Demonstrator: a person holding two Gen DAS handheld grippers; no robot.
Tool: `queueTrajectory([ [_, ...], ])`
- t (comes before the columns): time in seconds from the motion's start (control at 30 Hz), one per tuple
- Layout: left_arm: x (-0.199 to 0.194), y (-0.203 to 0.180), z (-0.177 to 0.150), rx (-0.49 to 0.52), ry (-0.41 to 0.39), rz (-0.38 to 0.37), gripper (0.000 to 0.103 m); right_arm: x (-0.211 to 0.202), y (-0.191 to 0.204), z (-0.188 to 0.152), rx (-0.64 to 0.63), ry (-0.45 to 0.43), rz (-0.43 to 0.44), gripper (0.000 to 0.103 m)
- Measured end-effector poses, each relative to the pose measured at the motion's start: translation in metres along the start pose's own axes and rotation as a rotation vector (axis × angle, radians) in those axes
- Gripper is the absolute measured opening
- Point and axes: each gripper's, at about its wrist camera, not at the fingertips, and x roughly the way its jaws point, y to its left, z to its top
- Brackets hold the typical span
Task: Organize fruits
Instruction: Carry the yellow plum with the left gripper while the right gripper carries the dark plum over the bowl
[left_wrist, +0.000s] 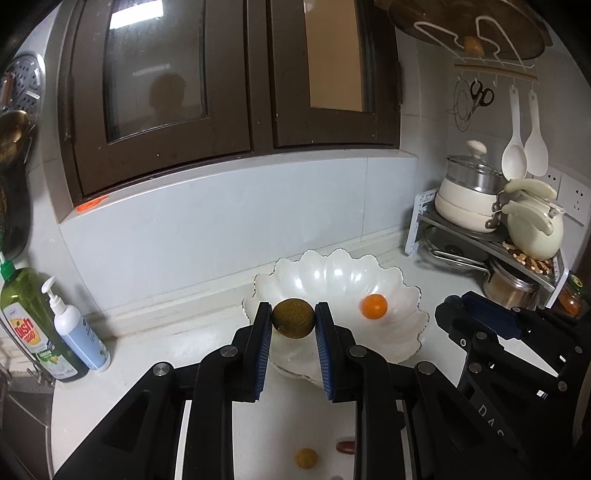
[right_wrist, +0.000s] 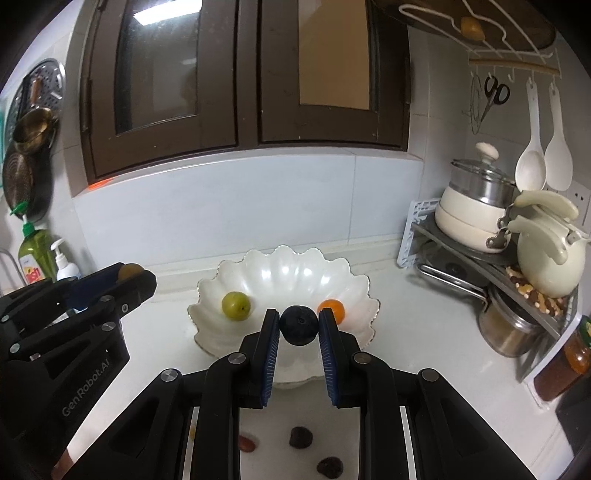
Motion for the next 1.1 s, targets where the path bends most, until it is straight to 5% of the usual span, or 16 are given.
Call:
queueTrajectory([
  [0.63,0.06,-0.003,0.025,0.008,0.097,0.017,0.024,0.067,-0.019,0.027,0.008,0.16,0.008,0.023],
  [1.1,0.107,-0.01,0.033,0.033,0.24,-0.03,0.024,0.111,-0.029,0.036,0.015,0.301,0.035,0.023],
])
